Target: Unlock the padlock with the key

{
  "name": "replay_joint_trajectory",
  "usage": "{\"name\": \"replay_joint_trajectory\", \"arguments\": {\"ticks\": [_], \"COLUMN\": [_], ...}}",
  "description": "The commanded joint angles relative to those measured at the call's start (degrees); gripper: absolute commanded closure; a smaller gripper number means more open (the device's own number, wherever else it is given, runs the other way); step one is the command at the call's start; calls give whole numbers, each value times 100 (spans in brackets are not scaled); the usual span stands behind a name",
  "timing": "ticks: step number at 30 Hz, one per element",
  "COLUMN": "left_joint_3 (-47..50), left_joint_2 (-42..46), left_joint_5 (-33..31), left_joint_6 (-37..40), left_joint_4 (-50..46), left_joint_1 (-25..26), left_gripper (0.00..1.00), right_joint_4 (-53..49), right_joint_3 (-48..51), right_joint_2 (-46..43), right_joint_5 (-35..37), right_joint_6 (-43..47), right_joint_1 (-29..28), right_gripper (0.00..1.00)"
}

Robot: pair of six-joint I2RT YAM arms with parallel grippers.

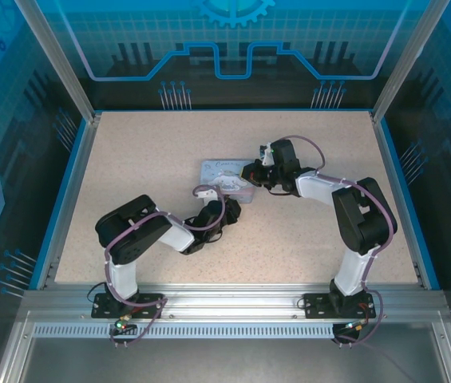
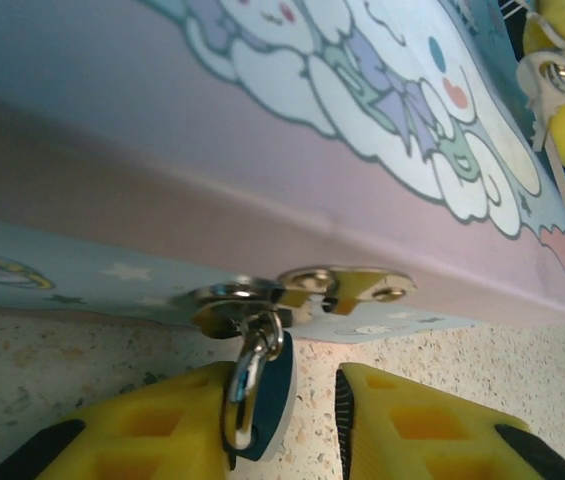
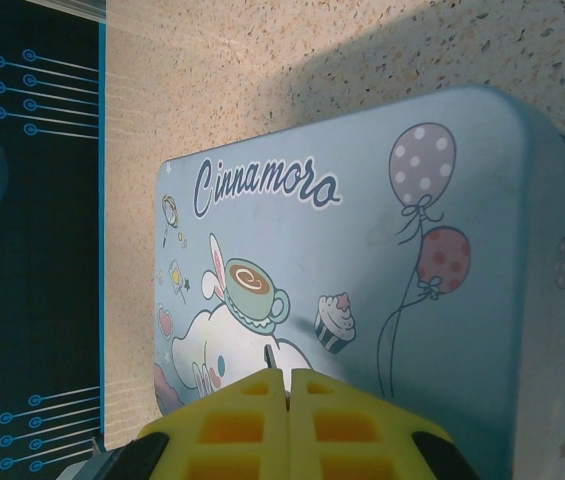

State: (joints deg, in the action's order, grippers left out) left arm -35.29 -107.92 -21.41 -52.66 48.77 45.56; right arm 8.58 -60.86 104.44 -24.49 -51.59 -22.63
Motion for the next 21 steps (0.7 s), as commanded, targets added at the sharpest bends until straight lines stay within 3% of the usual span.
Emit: {"name": "replay_joint_trajectory", "arguments": {"ticks": [1,21], "left_joint_3": [169,75], "left_joint_2": [16,-254], "left_joint_5": [-332,-298], "left_joint_6": [-143,-227], "left_joint_4": [16,153], "left_joint_1": [7,7], "left_gripper": [68,74], "right_joint_4": [-212,-207], "right_joint_3": [13,30], "right_joint_2": [129,122], "right_joint_5": [-86,-90], "right_joint_6": [-44,-44], "right_joint_1": [-89,-83], "right_gripper": [100,100]}}
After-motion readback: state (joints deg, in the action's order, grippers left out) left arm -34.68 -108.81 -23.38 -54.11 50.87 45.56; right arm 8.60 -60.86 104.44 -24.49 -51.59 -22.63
